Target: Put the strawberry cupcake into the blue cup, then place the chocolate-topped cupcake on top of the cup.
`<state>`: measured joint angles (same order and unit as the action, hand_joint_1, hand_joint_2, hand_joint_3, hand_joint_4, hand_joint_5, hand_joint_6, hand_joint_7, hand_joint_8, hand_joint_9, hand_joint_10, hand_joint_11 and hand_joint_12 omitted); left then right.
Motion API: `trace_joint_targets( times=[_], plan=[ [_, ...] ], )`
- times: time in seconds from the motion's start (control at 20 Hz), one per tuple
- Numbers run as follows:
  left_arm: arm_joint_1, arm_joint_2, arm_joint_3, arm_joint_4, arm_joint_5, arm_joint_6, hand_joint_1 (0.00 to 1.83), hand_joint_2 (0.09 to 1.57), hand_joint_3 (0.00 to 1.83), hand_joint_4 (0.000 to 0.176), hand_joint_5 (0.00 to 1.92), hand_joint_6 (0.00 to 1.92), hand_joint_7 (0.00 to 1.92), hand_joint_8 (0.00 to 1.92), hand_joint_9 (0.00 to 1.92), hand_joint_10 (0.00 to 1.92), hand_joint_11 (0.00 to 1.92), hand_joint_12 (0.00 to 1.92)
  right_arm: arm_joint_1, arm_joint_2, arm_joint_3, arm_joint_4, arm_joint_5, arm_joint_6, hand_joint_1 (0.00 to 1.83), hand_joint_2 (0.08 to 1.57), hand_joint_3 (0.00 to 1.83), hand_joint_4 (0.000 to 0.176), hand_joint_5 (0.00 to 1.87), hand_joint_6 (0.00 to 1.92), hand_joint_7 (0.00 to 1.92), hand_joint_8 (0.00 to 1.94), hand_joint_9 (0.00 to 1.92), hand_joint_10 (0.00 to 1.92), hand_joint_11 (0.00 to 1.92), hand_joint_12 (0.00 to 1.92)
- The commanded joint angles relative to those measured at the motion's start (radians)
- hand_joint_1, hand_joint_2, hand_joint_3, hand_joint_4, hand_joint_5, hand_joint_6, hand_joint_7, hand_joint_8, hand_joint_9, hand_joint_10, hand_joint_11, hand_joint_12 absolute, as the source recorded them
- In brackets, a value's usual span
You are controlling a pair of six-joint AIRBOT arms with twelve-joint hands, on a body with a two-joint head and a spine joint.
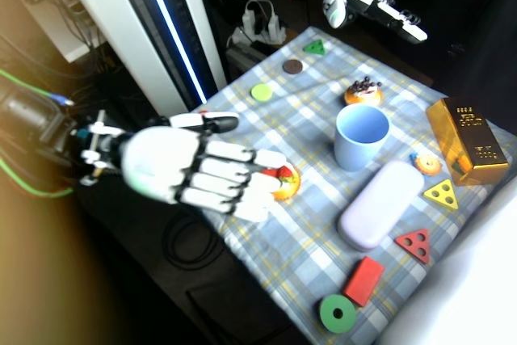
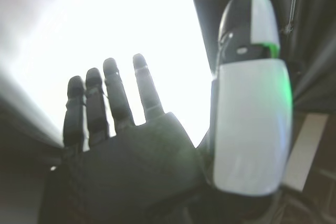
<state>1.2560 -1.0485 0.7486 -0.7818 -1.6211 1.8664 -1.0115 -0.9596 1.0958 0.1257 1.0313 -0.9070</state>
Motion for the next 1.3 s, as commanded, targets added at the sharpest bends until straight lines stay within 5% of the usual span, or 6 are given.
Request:
trace_joint_targets(
  times=[0.0, 0.3, 0.55, 0.8, 1.1, 1.25],
  plan=[
    [-0.008, 0.008, 0.002, 0.046, -0.113, -0.001, 0.0, 0.88, 0.01, 0.083, 0.03, 0.0, 0.02, 0.0, 0.0, 0.0, 0.0, 0.0, 0.017, -0.012, 0.033, -0.011, 0.064, 0.076, 0.36, 0.84, 0.0, 0.091, 0.16, 0.0, 0.22, 0.0, 0.1, 0.0, 0.04, 0.05],
    [-0.007, 0.008, 0.0, 0.044, -0.113, 0.0, 0.0, 0.86, 0.0, 0.089, 0.03, 0.0, 0.03, 0.01, 0.0, 0.0, 0.0, 0.0, 0.067, -0.067, 0.156, -0.125, -0.041, 0.28, 0.41, 0.75, 0.0, 0.074, 0.14, 0.0, 0.25, 0.01, 0.12, 0.0, 0.03, 0.07],
    [-0.005, 0.009, -0.001, 0.043, -0.113, 0.0, 0.0, 0.86, 0.0, 0.101, 0.02, 0.0, 0.01, 0.0, 0.0, 0.0, 0.0, 0.0, 0.162, -0.075, 0.179, -0.251, -0.167, 0.284, 0.35, 0.78, 0.0, 0.134, 0.1, 0.0, 0.23, 0.01, 0.09, 0.01, 0.01, 0.01],
    [-0.003, 0.009, -0.001, 0.043, -0.113, 0.0, 0.0, 0.87, 0.0, 0.081, 0.03, 0.01, 0.03, 0.01, 0.0, 0.0, 0.0, 0.0, 0.196, -0.095, 0.221, -0.329, -0.236, 0.326, 0.28, 0.78, 0.0, 0.101, 0.1, 0.0, 0.27, 0.02, 0.15, 0.02, 0.03, 0.02],
    [-0.002, 0.009, -0.002, 0.042, -0.113, 0.0, 0.0, 0.87, 0.0, 0.079, 0.04, 0.01, 0.03, 0.01, 0.0, 0.0, 0.0, 0.0, 0.201, -0.139, 0.272, -0.358, -0.264, 0.367, 0.39, 0.82, 0.0, 0.136, 0.17, 0.01, 0.34, 0.01, 0.19, 0.01, 0.03, 0.02],
    [-0.002, 0.009, -0.002, 0.043, -0.113, 0.0, 0.0, 0.85, 0.0, 0.091, 0.07, 0.01, 0.06, 0.01, 0.0, 0.0, 0.0, 0.0, 0.204, -0.146, 0.28, -0.365, -0.269, 0.374, 0.41, 0.84, 0.0, 0.084, 0.25, 0.01, 0.43, 0.01, 0.26, 0.01, 0.06, 0.04]
  ],
)
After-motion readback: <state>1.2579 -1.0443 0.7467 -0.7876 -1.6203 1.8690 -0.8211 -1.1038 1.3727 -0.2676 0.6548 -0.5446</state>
